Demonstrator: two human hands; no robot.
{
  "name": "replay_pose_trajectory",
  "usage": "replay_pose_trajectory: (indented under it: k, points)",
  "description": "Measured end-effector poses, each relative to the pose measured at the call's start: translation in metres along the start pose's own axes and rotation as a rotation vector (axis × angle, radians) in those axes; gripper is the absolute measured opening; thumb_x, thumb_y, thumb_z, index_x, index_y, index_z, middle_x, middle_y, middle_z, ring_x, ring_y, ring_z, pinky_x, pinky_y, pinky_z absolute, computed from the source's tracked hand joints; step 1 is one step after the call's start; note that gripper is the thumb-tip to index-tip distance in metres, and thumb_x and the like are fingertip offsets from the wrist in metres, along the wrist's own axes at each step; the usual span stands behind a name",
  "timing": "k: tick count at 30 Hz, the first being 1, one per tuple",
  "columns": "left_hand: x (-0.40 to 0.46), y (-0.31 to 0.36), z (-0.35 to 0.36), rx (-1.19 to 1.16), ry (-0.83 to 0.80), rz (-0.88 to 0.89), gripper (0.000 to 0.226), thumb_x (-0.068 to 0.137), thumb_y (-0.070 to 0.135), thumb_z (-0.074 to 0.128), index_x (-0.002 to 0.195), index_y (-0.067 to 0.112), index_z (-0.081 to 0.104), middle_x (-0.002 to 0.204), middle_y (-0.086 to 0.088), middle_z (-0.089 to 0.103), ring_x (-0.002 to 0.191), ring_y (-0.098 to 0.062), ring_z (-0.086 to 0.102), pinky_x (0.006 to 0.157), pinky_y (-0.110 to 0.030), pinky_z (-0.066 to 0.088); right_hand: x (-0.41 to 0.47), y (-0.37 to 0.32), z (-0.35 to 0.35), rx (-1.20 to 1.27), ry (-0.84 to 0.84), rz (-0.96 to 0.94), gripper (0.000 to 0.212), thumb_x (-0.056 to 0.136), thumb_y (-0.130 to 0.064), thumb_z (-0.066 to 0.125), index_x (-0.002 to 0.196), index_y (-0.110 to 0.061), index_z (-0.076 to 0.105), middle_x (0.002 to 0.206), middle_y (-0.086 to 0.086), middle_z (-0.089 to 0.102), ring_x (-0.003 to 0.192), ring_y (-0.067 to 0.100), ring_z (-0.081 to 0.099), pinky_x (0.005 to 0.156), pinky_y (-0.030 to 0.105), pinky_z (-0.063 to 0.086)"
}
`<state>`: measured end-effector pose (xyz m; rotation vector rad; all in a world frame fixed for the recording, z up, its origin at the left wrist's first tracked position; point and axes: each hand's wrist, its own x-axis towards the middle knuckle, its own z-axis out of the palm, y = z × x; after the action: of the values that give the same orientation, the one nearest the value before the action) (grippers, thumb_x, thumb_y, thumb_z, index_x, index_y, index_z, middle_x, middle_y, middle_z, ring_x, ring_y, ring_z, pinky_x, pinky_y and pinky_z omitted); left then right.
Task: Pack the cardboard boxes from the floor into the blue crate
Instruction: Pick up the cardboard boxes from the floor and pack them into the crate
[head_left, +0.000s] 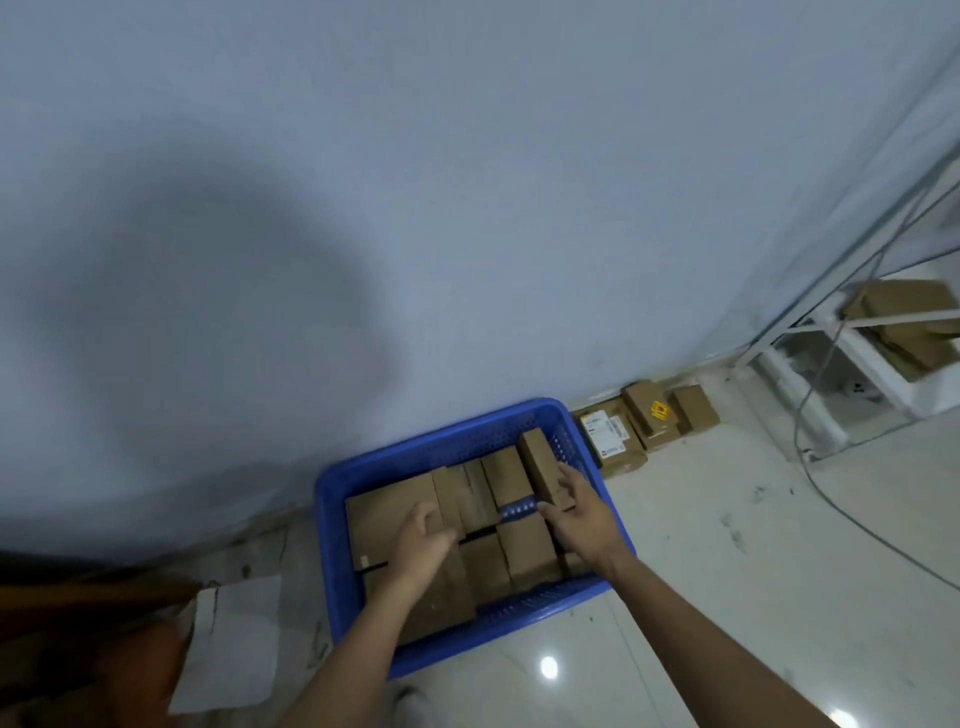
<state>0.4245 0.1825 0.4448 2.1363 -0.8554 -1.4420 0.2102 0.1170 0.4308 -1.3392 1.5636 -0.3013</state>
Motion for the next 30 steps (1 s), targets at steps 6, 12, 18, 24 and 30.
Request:
replay_pose_trajectory:
  k: [6, 12, 18, 24, 30]
  points:
    - [-0.056, 0.064, 0.081, -0.042, 0.109, 0.051, 0.040, 0.092, 0.016, 0.055, 0.130, 0.023, 0.047, 0.137, -0.002, 0.047, 0.120, -0.018, 0.047, 0.096, -0.028, 0.040, -0.029, 0.027, -0.101, -0.017, -0.021, -0.063, 0.072, 0.087, -0.032, 0.067, 0.149, -0.021, 0.031, 0.146, 0.002, 0.046, 0.132, 0.017, 0.045, 0.104, 0.026, 0.037]
    - [-0.100, 0.094, 0.159, -0.113, 0.201, -0.004, 0.043, 0.091, 0.016, 0.058, 0.133, 0.015, 0.047, 0.141, -0.010, 0.047, 0.127, -0.026, 0.045, 0.101, -0.033, 0.038, -0.055, 0.057, -0.195, -0.057, -0.059, -0.151, 0.070, 0.087, -0.032, 0.067, 0.147, -0.018, 0.034, 0.143, 0.003, 0.049, 0.130, 0.019, 0.046, 0.102, 0.024, 0.036]
    - [-0.120, 0.111, 0.210, -0.118, 0.218, -0.071, 0.045, 0.092, 0.024, 0.059, 0.134, 0.018, 0.047, 0.141, -0.009, 0.047, 0.127, -0.027, 0.046, 0.103, -0.036, 0.039, -0.059, 0.081, -0.257, -0.110, -0.084, -0.120, 0.073, 0.086, -0.035, 0.066, 0.148, -0.020, 0.032, 0.145, 0.004, 0.046, 0.132, 0.019, 0.045, 0.105, 0.029, 0.037]
    - [-0.105, 0.147, 0.232, -0.139, 0.240, -0.057, 0.047, 0.091, 0.021, 0.060, 0.136, 0.015, 0.047, 0.140, -0.008, 0.048, 0.127, -0.027, 0.046, 0.103, -0.036, 0.039, -0.034, 0.086, -0.302, -0.150, -0.079, -0.100, 0.073, 0.086, -0.035, 0.066, 0.149, -0.020, 0.031, 0.148, 0.004, 0.043, 0.134, 0.020, 0.042, 0.108, 0.031, 0.035]
    - [-0.057, 0.196, 0.255, -0.156, 0.209, -0.025, 0.048, 0.091, 0.020, 0.060, 0.136, 0.014, 0.044, 0.136, -0.008, 0.050, 0.122, -0.025, 0.049, 0.095, -0.032, 0.041, 0.019, 0.076, -0.356, -0.191, -0.069, -0.079, 0.071, 0.087, -0.036, 0.066, 0.148, -0.020, 0.032, 0.145, 0.006, 0.045, 0.133, 0.022, 0.043, 0.107, 0.032, 0.036]
